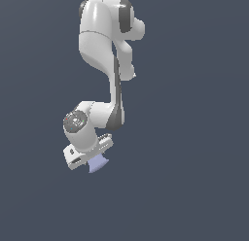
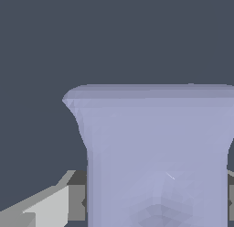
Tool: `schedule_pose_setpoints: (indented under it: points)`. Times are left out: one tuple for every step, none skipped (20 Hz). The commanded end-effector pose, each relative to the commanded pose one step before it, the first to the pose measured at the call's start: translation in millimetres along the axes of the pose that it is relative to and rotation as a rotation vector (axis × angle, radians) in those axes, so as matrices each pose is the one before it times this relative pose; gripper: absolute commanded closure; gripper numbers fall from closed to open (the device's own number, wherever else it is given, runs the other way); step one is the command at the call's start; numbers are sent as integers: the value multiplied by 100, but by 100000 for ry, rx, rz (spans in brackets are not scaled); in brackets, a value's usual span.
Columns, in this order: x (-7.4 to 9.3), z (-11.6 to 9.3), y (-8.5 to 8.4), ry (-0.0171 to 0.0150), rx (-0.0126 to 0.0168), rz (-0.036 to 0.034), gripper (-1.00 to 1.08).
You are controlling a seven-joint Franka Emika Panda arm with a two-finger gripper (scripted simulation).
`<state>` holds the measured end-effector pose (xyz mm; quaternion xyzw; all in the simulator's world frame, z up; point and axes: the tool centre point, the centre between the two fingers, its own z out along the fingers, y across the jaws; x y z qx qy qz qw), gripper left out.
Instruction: Pick up the object and move it to a goal position.
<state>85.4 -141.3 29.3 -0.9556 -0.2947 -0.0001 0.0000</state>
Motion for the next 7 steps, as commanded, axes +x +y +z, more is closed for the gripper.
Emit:
schedule_pose_setpoints:
  points:
    - [145, -40, 514, 22, 0, -59, 108]
    - [31, -6, 136, 0, 0, 0, 108]
    - [26, -4, 110, 0, 0, 0, 108]
    - [20, -3, 85, 0, 0, 0, 108]
    - [15, -2, 60, 0, 0, 0, 108]
    - [9, -1, 36, 0, 0, 0, 108]
    - [3, 0, 12, 0, 0, 0, 108]
